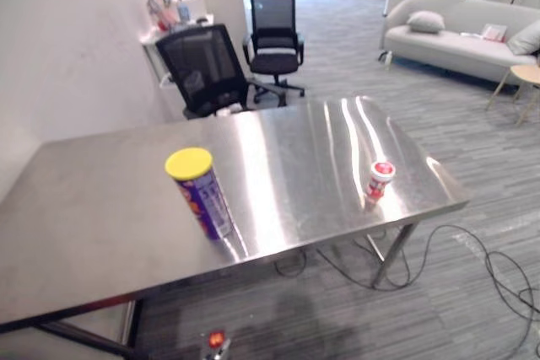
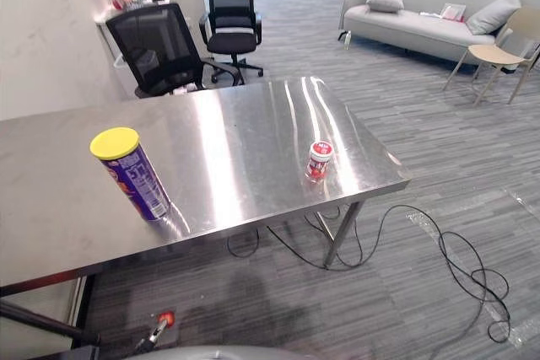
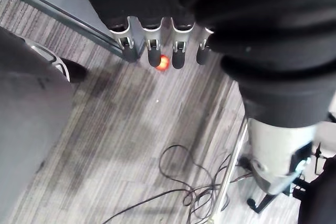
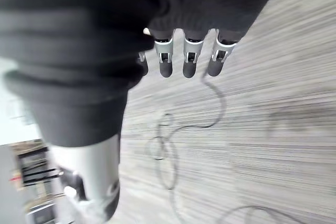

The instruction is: Put the gum and the chips on the shelf.

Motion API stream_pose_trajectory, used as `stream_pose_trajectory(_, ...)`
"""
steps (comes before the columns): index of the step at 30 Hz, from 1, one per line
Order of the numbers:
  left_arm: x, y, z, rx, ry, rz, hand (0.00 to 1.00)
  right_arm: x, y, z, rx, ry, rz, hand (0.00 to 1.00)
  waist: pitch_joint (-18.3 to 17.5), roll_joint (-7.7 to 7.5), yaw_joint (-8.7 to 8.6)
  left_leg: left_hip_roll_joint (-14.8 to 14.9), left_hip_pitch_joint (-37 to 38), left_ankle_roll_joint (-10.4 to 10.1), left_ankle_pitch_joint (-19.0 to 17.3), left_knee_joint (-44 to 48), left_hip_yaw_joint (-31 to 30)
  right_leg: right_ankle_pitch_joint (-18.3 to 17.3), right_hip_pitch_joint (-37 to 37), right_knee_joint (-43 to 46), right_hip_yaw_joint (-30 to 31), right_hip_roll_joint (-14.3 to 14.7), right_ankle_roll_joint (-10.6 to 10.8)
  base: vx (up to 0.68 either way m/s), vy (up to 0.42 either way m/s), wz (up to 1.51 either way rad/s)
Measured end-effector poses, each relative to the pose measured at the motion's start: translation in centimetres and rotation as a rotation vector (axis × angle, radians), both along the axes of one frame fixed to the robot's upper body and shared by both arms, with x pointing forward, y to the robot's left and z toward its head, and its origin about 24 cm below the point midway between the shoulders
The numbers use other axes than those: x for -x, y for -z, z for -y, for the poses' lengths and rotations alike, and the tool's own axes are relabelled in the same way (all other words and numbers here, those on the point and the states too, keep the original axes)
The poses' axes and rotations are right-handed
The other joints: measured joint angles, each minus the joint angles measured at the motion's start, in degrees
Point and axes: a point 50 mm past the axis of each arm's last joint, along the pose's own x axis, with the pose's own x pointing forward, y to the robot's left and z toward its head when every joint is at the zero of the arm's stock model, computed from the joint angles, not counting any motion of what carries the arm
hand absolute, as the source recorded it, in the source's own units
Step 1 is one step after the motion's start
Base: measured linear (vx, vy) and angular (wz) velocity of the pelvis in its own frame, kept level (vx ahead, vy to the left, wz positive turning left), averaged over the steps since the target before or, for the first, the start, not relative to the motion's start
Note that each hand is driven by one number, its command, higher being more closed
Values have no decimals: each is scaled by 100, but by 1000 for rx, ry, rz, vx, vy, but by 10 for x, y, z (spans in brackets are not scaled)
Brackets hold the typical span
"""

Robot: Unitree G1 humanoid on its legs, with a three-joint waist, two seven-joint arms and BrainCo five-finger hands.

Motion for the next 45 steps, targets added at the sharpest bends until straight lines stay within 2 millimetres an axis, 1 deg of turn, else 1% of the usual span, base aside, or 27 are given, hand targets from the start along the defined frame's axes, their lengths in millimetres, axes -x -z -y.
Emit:
stream_pose_trajectory(1, 4, 0, -1, -3, -1, -6, 0, -13, -23, 18, 125, -37, 28, 0, -23, 7, -56, 2, 0, -14, 44, -41, -12, 1, -2, -8, -85, -14, -1, -66, -49, 14)
stream_pose_trajectory(2, 7, 0, -2, -8, 3, -10, 0, -30, -49, 32, 255, -82, 61, 0, -67, 8, -122, 8, -7, -18, 99, -117, -16, 0, -59, -6, -132, -11, -1, -56, -46, 15)
stream_pose_trajectory(3, 8, -1, -1, -9, 10, -10, 0, -39, -63, 37, 323, -102, 85, 0, -90, 7, -116, 15, -19, -28, 122, -148, -13, 1, -77, -5, -145, -5, -1, -37, -51, 17)
stream_pose_trajectory(5, 10, -1, -1, -11, 38, -15, 0, -71, -110, 46, 539, -208, 117, 0, -194, -15, -105, 55, -21, -82, 266, -280, -27, 1, -94, -13, -237, 0, 0, 10, -35, 17)
stream_pose_trajectory(6, 11, -1, -1, -13, 41, -17, 0, -78, -119, 47, 582, -222, 133, 0, -207, -22, -96, 64, -19, -89, 272, -280, -32, 3, -83, -14, -248, 8, 1, 42, -28, 11)
stream_pose_trajectory(7, 9, -1, -1, -15, 64, -15, 0, -92, -133, 47, 654, -240, 161, 0, -234, -40, -80, 85, -19, -92, 285, -279, -43, 17, -72, -19, -268, 17, 22, 51, -37, 8)
stream_pose_trajectory(8, 8, -1, -2, -20, 93, -15, 0, -106, -141, 47, 691, -242, 190, 0, -248, -54, -77, 99, -23, -73, 305, -277, -62, 33, -63, -20, -297, 25, 49, 49, -35, 8)
stream_pose_trajectory(11, 5, -2, -3, -26, 167, -22, 0, -126, -146, 49, 717, -230, 212, 0, -277, -41, -93, 97, -83, -81, 332, -246, -170, 37, -51, -33, -387, 20, 52, 66, -28, 15)
stream_pose_trajectory(12, 5, -2, -2, -26, 175, -22, 0, -129, -147, 51, 720, -229, 212, 0, -282, -34, -90, 95, -93, -80, 334, -246, -179, 38, -52, -37, -396, 20, 53, 81, -19, 14)
stream_pose_trajectory(14, 5, -1, -2, -26, 196, -27, 0, -141, -155, 53, 740, -236, 239, 0, -294, -15, -91, 86, -95, -79, 335, -245, -209, 39, -40, -37, -421, 20, 54, 51, -15, 5)
stream_pose_trajectory(17, 5, -1, -2, -30, 261, -41, 0, -173, -181, 55, 837, -354, 256, 0, -306, -2, -110, 38, -87, -77, 333, -245, -354, 38, 18, -44, -516, 7, 55, -5, -7, 9)
stream_pose_trajectory(19, 3, -1, -2, -34, 298, -42, 0, -194, -194, 51, 886, -427, 273, 0, -312, -12, -95, 15, -97, -64, 341, -245, -423, 37, 24, -42, -559, -9, 56, -43, -16, 15)
stream_pose_trajectory(21, 1, -2, -2, -39, 328, -41, 0, -206, -200, 47, 902, -471, 299, 0, -310, -14, -94, -4, -104, -41, 374, -245, -517, 31, 24, -42, -648, -34, 62, -49, -20, 21)
stream_pose_trajectory(27, 1, -2, -3, -45, 399, -50, 0, -224, -207, 40, 922, -563, 320, 0, -308, -8, -95, -49, -207, -4, 453, -245, -777, 23, 28, -22, -865, -95, 72, -41, -21, 22)
stream_pose_trajectory(28, 2, -2, -3, -47, 410, -55, 0, -230, -209, 37, 928, -597, 324, 0, -308, -9, -100, -49, -204, -2, 458, -245, -787, 23, 32, -17, -871, -95, 72, -32, -12, 3)
stream_pose_trajectory(31, 3, -2, -3, -46, 431, -62, 0, -247, -210, 35, 937, -686, 281, 0, -308, -10, -101, -53, -210, 0, 470, -245, -813, 24, 33, -16, -897, -97, 73, -29, -12, 3)
stream_pose_trajectory(34, 3, -2, -3, -45, 446, -64, 0, -261, -205, 28, 928, -767, 261, 0, -306, -10, -99, -52, -232, 4, 488, -245, -861, 24, 33, -21, -944, -96, 73, -16, -19, 8)
stream_pose_trajectory(38, 3, -2, -4, -46, 473, -66, 0, -272, -199, 21, 915, -863, 226, 0, -301, -16, -95, -61, -316, 12, 527, -245, -992, 24, 31, -45, -1059, -107, 73, -1, -16, 16)
stream_pose_trajectory(39, 4, -2, -4, -45, 475, -68, 0, -278, -198, 19, 922, -912, 189, 0, -299, -14, -92, -61, -321, 12, 527, -244, -1007, 24, 37, -52, -1074, -106, 73, -4, -12, 9)
stream_pose_trajectory(42, 4, -2, -3, -42, 482, -67, 0, -289, -203, 15, 969, -1012, 123, 0, -281, 2, -98, -74, -402, 15, 557, -244, -1142, 26, 49, -102, -1191, -116, 74, -9, -16, 18)
stream_pose_trajectory(45, 5, -2, -4, -42, 484, -68, 0, -295, -202, 12, 984, -1071, 87, 0, -244, 3, -90, -73, -407, 14, 559, -244, -1158, 26, 53, -104, -1209, -114, 74, -7, -8, 6)
